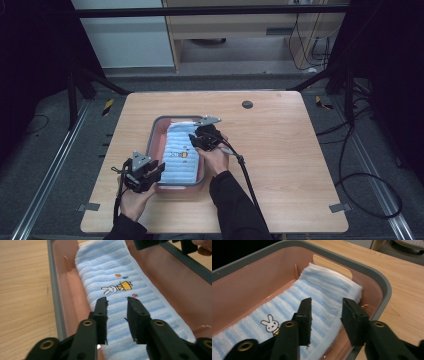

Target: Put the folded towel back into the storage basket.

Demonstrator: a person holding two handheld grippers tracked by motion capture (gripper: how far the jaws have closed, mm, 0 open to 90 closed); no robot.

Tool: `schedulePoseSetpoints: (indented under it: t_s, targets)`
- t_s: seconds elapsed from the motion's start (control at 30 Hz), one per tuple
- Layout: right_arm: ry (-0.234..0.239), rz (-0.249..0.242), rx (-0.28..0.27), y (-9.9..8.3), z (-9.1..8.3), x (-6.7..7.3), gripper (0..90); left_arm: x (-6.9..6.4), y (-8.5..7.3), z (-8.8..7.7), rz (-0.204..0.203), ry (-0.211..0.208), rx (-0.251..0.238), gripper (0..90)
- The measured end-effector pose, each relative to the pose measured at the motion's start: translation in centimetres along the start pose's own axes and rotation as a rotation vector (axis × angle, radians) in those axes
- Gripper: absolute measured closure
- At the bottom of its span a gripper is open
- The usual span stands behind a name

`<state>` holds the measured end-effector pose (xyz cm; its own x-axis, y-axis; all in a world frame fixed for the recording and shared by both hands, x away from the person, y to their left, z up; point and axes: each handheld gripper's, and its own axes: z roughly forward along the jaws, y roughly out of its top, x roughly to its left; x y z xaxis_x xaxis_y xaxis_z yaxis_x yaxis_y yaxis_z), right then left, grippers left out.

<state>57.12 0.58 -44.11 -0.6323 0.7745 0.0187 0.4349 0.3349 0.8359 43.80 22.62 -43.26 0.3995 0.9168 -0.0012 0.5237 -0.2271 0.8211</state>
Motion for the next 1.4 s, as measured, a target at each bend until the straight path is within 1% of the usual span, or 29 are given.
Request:
schedulePoseSetpoints:
  t_s: [0.03,0.1,0.23,0.37,0.43,0.5,0.67,0.73,0.8,0.83,0.87,0.97,1.0,1.03,1.07,1.17,1.2,1.23,1.27,1.3,1.33,1.4]
  targets:
    - [-0.008,-0.013,-0.008,0.1,-0.2,0.0,55.4,0.1,0.0,-0.1,-0.001,0.001,-0.004,64.8]
    - [-0.009,-0.013,-0.025,0.1,-0.6,-0.2,52.4,0.2,0.1,-0.2,-0.005,0.004,-0.019,60.9]
    - [-0.016,0.001,-0.071,0.3,-1.7,-0.6,44.6,0.4,0.2,-0.5,-0.01,0.001,-0.045,55.7]
    - [-0.026,0.018,-0.093,0.4,-2.8,-1.3,39.3,0.6,0.3,-0.9,-0.01,-0.007,-0.068,51.0]
    - [-0.027,0.025,-0.107,0.3,-3.3,-1.6,36.9,0.8,0.3,-1.1,-0.004,-0.018,-0.077,47.8]
    - [-0.025,0.035,-0.112,0.3,-3.8,-2.0,33.3,1.0,0.4,-1.3,-0.005,-0.019,-0.081,44.4]
    - [-0.027,0.053,-0.129,0.1,-5.4,-3.1,29.9,1.4,0.5,-1.6,-0.008,-0.014,-0.093,38.4]
    - [-0.03,0.056,-0.131,-0.1,-6.1,-3.5,28.8,1.9,0.6,-1.9,-0.013,-0.017,-0.098,36.9]
    - [-0.029,0.062,-0.138,-0.3,-7.0,-3.9,27.8,2.3,0.6,-2.1,-0.025,-0.026,-0.097,35.6]
    - [-0.029,0.062,-0.138,-0.3,-7.0,-3.9,27.8,2.3,0.6,-2.1,-0.025,-0.026,-0.097,35.5]
    - [-0.024,0.073,-0.155,-0.5,-8.0,-4.5,26.7,2.7,0.6,-2.2,-0.033,-0.027,-0.097,35.1]
    - [-0.028,0.079,-0.169,-0.9,-9.3,-5.1,25.5,3.3,0.5,-2.3,-0.034,-0.019,-0.102,33.3]
    - [-0.028,0.079,-0.169,-0.9,-9.3,-5.1,25.5,3.3,0.5,-2.3,-0.034,-0.019,-0.102,32.5]
    - [-0.032,0.077,-0.172,-1.4,-10.2,-5.5,24.6,3.5,0.5,-2.4,-0.034,-0.017,-0.105,32.3]
    - [-0.032,0.079,-0.174,-1.6,-10.5,-5.7,24.4,3.5,0.5,-2.4,-0.034,-0.017,-0.105,32.1]
    - [-0.038,0.092,-0.176,-2.4,-11.7,-6.5,23.4,4.0,0.4,-2.6,-0.03,-0.009,-0.118,31.1]
    - [-0.038,0.092,-0.176,-2.4,-11.7,-6.5,23.4,4.0,0.4,-2.6,-0.03,-0.009,-0.118,30.7]
    - [-0.041,0.097,-0.174,-2.6,-12.1,-6.7,22.9,4.2,0.4,-2.7,-0.029,-0.005,-0.122,30.7]
    - [-0.059,0.1,-0.166,-3.4,-12.9,-7.2,21.3,4.5,0.3,-2.8,-0.029,0.001,-0.126,29.2]
    - [-0.059,0.1,-0.166,-3.4,-12.9,-7.2,21.3,4.5,0.3,-2.8,-0.029,0.001,-0.126,28.8]
    - [-0.084,0.099,-0.158,-4.1,-13.6,-7.8,20.9,4.9,0.2,-2.9,-0.028,0.007,-0.128,28.5]
    - [-0.099,0.097,-0.155,-4.8,-14.2,-8.2,20.6,5.1,0.2,-2.9,-0.028,0.008,-0.132,28.1]
